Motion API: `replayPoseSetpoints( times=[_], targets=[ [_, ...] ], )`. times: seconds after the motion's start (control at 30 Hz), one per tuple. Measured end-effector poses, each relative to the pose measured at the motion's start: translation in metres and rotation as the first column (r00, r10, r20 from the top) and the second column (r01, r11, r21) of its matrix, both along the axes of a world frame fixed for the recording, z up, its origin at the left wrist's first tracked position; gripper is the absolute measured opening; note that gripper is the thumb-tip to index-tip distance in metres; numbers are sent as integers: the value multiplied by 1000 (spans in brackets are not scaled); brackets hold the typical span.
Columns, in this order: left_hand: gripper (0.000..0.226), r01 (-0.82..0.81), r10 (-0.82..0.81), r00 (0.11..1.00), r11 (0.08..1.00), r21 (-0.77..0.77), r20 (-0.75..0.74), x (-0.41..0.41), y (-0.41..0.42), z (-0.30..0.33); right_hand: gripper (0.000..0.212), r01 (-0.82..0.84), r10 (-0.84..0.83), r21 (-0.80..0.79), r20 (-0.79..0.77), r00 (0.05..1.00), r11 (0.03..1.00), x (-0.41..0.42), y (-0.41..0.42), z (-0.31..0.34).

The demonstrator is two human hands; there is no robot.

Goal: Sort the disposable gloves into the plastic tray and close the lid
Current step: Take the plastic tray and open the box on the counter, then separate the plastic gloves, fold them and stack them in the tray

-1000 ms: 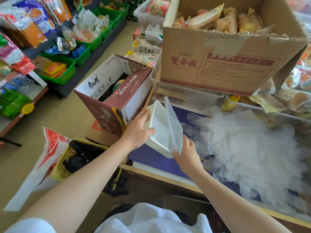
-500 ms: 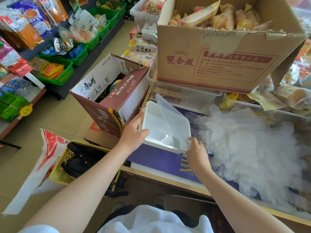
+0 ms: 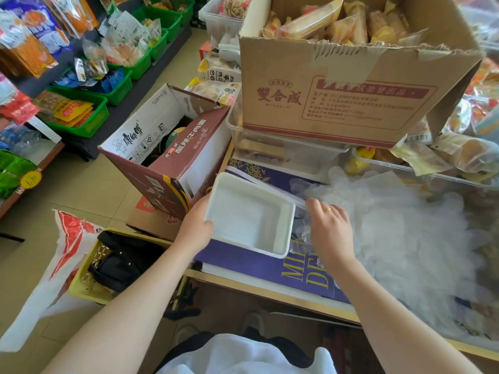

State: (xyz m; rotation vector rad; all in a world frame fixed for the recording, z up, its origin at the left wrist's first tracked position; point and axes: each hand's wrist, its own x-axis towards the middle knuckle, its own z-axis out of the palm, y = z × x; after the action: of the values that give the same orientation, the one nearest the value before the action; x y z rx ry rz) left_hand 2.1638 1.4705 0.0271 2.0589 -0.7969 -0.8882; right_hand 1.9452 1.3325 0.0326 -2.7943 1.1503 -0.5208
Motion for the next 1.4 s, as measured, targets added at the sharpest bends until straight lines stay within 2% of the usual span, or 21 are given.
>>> replayPoseSetpoints(
  times=[0.03,0.1,0.17,0.23,0.4,0.53,0.67,0.73,0.8,0.97,1.1,1.17,1.23,1.27,1.33,1.4],
  targets=[
    [62,14,-14,1000,999,52,2,5,3,-4,30,-3,3,3,19,1000,1000,-3,-6,5],
    [58,54,-51,998,992,111,-34,10,6,-9,18,53,-66,119,103,993,991,-5,-15,12],
    [54,88,-84,996,991,100,-42,7,3,-9,12,74,-161,311,267,950,947,0,-26,15],
    [48,75,-75,997,995,70,-11,-1,-2,-7,14,73,-262,445,380,887,892,12,-38,18],
    [37,-9,-18,974,993,118,226,-3,-2,-20,24,83,-410,649,371,833,756,41,-68,10],
    [42,1,-49,977,974,225,210,-1,-1,-28,38,57,-475,787,312,823,614,69,-90,-8],
    [42,-19,-43,973,964,265,226,0,4,-36,18,151,-502,787,221,836,599,85,-105,-22],
    [41,-40,-26,971,962,269,239,0,5,-38,35,203,-491,787,143,859,583,87,-111,-28],
    [39,-48,-25,962,965,256,274,-1,4,-38,46,210,-451,764,116,885,610,83,-109,-30],
    [37,-101,14,944,963,250,329,2,-8,-35,49,147,-329,706,128,936,693,46,-84,-33],
    [36,-58,-59,949,933,355,311,8,-18,-31,41,149,-281,675,90,955,723,18,-67,-35],
    [44,-30,-172,885,907,420,433,9,-19,-26,33,164,-292,674,80,953,720,6,-56,-33],
    [54,41,-302,750,909,414,589,9,-20,-21,28,183,-311,667,78,947,723,-6,-43,-31],
    [54,117,-351,702,915,386,619,7,-22,-19,26,198,-326,659,76,942,725,-12,-37,-31],
    [49,319,-456,651,890,327,607,0,-30,-14,25,241,-370,650,67,927,721,-25,-22,-30],
    [45,493,-546,643,832,255,536,-12,-39,-9,25,297,-431,648,55,901,702,-39,-7,-29]
  ],
)
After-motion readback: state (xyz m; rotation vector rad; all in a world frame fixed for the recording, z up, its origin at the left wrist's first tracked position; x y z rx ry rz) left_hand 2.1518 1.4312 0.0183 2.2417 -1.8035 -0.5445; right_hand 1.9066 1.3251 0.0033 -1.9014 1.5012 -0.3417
